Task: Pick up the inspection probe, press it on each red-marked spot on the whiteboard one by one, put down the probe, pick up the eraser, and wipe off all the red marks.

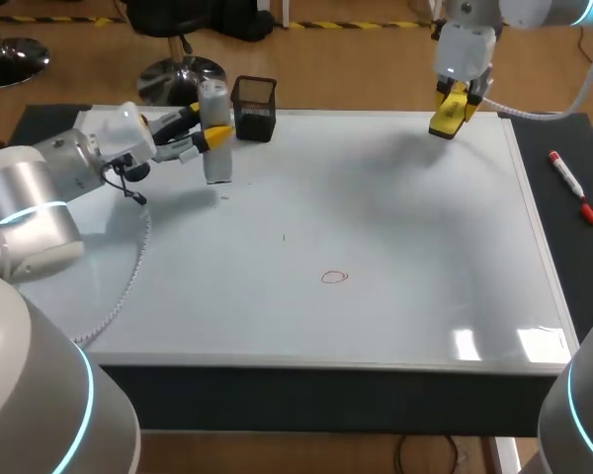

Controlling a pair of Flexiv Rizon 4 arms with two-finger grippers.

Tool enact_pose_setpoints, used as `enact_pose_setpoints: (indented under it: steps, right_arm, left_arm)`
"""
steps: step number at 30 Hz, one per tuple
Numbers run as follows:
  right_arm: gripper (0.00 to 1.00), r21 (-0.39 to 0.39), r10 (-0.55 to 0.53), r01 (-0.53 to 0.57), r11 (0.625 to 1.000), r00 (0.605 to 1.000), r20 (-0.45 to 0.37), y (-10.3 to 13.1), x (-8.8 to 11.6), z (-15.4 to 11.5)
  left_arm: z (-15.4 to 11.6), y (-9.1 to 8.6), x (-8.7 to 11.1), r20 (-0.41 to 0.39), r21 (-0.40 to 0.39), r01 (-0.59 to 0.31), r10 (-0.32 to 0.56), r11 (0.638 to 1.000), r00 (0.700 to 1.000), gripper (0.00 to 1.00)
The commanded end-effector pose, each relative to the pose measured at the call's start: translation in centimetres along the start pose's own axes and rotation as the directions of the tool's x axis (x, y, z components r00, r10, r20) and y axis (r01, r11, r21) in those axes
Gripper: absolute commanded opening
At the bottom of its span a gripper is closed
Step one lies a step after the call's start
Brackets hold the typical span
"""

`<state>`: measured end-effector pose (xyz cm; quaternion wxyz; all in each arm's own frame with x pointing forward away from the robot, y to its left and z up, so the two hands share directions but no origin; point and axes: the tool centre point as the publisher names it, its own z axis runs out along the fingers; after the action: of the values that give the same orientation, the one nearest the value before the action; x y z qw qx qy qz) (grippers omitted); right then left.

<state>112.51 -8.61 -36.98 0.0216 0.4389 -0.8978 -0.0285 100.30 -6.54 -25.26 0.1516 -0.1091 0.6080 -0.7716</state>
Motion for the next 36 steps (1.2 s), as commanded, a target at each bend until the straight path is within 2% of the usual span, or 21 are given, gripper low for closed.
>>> enact_pose_setpoints:
  steps: [1, 9, 14, 33, 36]
  right_arm:
    - [0.0, 0.001, -0.002, 0.002, 1.0, 1.0, -0.004, -0.1, 0.0, -0.1]
    - [0.0, 0.001, -0.002, 0.002, 1.0, 1.0, -0.004, -0.1, 0.0, -0.1]
    - [0.0, 0.001, -0.002, 0.002, 1.0, 1.0, -0.004, -0.1, 0.0, -0.1]
    - [0.0, 0.001, -0.002, 0.002, 1.0, 1.0, -0.004, -0.1, 0.0, -0.1]
    - [0.0, 0.016, -0.043, 0.043, 0.999, 0.999, -0.002, 1.2, -1.1, -0.2]
  left_arm:
    - [-0.3, -0.2, -0.6, 0.002, -0.005, 0.0, 0.0, 1.0, 1.0, 0.0]
    - [-0.8, 0.3, -1.6, 0.006, -0.015, -0.004, 0.004, 1.0, 1.0, 0.0]
    - [-1.0, 0.1, -2.2, -0.016, 0.019, -0.015, 0.015, 1.0, 1.0, 0.0]
    - [-1.0, 0.1, -2.2, -0.016, 0.019, -0.015, 0.015, 1.0, 1.0, 0.0]
    - [-1.0, 0.1, -2.2, -0.016, 0.019, -0.015, 0.015, 1.0, 1.0, 0.0]
